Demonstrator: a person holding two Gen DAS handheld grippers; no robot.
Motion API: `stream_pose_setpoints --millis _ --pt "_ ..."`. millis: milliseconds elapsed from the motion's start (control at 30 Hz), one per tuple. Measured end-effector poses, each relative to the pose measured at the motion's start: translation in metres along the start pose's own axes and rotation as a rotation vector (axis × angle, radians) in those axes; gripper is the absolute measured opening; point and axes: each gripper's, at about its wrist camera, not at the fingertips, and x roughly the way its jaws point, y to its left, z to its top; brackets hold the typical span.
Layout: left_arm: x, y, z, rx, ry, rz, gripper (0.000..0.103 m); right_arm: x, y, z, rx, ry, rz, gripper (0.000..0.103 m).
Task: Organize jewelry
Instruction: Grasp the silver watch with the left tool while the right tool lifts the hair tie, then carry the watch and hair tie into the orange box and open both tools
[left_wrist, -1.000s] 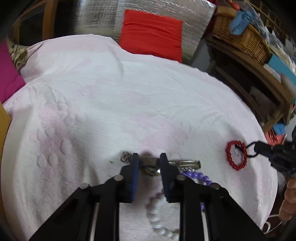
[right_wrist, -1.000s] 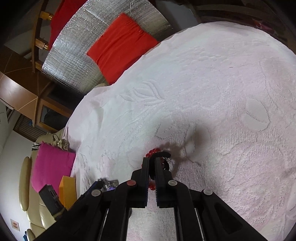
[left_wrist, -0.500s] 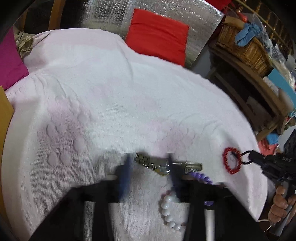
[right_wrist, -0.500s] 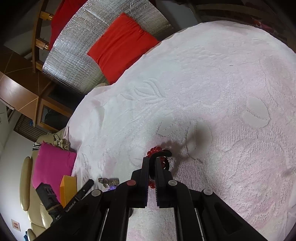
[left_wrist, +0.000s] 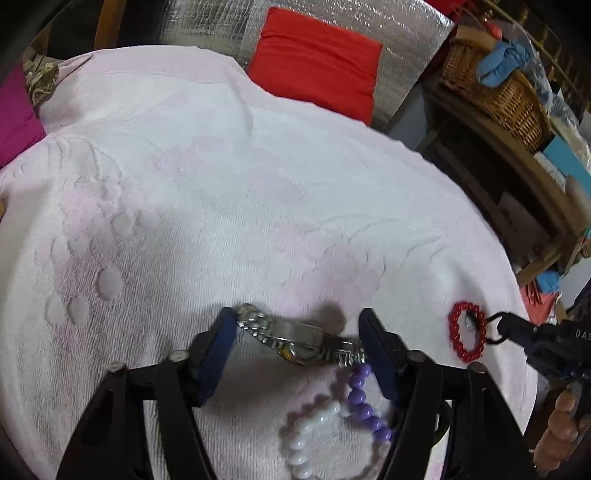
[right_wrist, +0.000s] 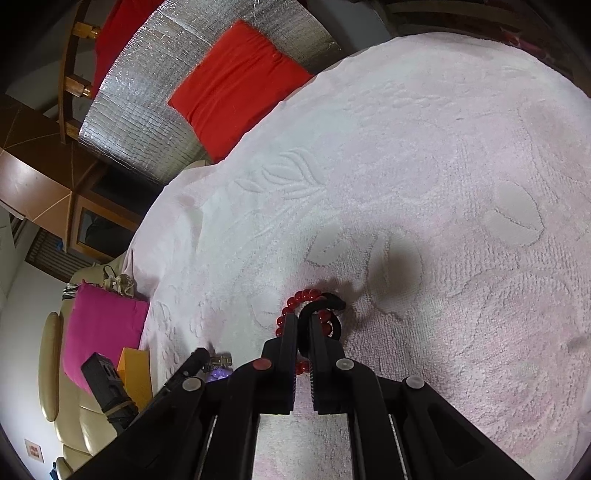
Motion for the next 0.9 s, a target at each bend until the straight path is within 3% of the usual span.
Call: stream_pose_setpoints --millis 133,267,500,900 --pt "-0.001 0.000 0.001 0.011 -0.026 -0.018 0.028 0.001 -0.002 0.001 0.004 0.001 0.000 0.006" --pt "-0.005 -0.004 0.002 0.023 -0.040 -0.045 0.015 0.001 0.000 0.000 0.001 0.004 0.001 0.006" --pt "-0.022 -0.020 0.004 0.073 -0.068 -0.071 0.011 -0.011 0.010 -0.002 -0.039 -0.049 0.028 0.006" --pt "-0.099 -0.028 0.005 0.128 -0.232 -0.090 0.011 -0.031 0.047 -0.014 -0.147 -0.128 0.147 0.006"
